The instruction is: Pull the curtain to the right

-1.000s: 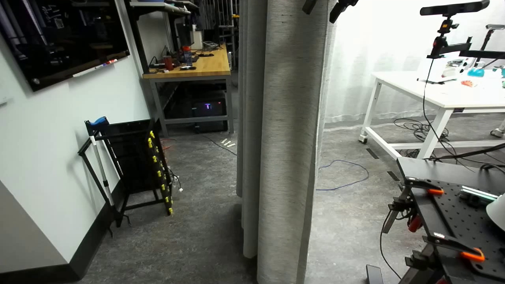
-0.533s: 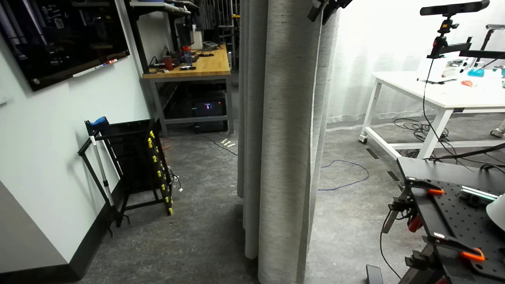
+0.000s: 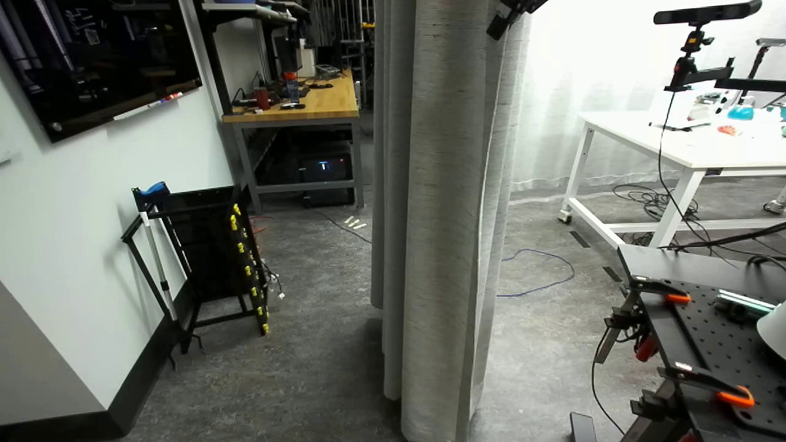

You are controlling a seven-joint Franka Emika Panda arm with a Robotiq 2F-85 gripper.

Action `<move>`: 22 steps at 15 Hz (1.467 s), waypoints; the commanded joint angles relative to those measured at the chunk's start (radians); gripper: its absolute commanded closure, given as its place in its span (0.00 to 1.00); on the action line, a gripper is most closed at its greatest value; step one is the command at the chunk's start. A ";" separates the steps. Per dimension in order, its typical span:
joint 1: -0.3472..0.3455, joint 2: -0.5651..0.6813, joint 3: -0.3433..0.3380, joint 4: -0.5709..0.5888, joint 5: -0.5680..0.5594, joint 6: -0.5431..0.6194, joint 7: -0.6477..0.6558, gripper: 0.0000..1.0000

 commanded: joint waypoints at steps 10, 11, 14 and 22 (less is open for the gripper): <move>0.338 -0.489 0.053 -0.331 0.136 -0.176 -0.394 0.99; 0.365 -0.518 0.062 -0.342 0.137 -0.183 -0.416 0.99; 0.449 -0.586 0.090 -0.364 0.145 -0.190 -0.477 0.99; 0.649 -0.722 0.122 -0.423 0.132 -0.196 -0.668 0.99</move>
